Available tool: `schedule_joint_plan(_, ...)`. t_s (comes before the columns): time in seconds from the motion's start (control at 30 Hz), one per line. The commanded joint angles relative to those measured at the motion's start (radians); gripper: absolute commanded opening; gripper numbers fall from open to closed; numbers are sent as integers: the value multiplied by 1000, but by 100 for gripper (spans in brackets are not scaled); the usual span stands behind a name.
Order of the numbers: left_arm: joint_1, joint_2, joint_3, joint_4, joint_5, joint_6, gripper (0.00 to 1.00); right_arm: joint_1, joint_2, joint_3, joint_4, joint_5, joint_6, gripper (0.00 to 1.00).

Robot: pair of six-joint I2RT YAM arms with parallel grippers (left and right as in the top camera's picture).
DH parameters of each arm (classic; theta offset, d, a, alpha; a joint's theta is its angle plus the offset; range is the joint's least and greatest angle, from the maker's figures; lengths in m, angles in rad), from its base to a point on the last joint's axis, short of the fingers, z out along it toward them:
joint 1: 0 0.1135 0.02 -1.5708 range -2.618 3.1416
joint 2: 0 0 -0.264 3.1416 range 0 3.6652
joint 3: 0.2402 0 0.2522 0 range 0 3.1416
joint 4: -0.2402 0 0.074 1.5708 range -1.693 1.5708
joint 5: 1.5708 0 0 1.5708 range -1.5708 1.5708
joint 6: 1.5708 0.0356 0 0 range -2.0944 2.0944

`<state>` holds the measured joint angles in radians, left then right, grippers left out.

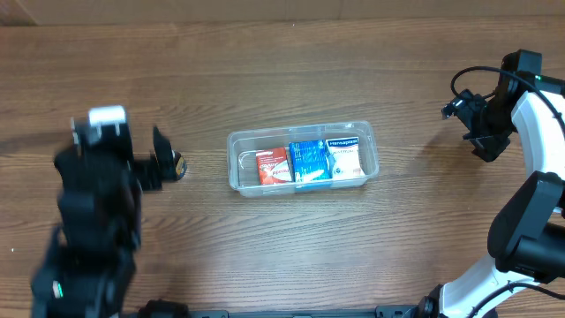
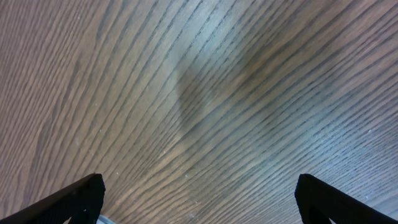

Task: Pack container
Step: 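Reach left gripper to the dark syrup bottle and grasp it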

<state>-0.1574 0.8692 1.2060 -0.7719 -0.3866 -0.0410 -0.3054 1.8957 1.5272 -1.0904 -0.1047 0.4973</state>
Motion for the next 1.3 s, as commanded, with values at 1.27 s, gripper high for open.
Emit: schedule_joint_plan(1.27,133,996,364,-452,280,-147,73,3,-3,0,6,-5,4,100)
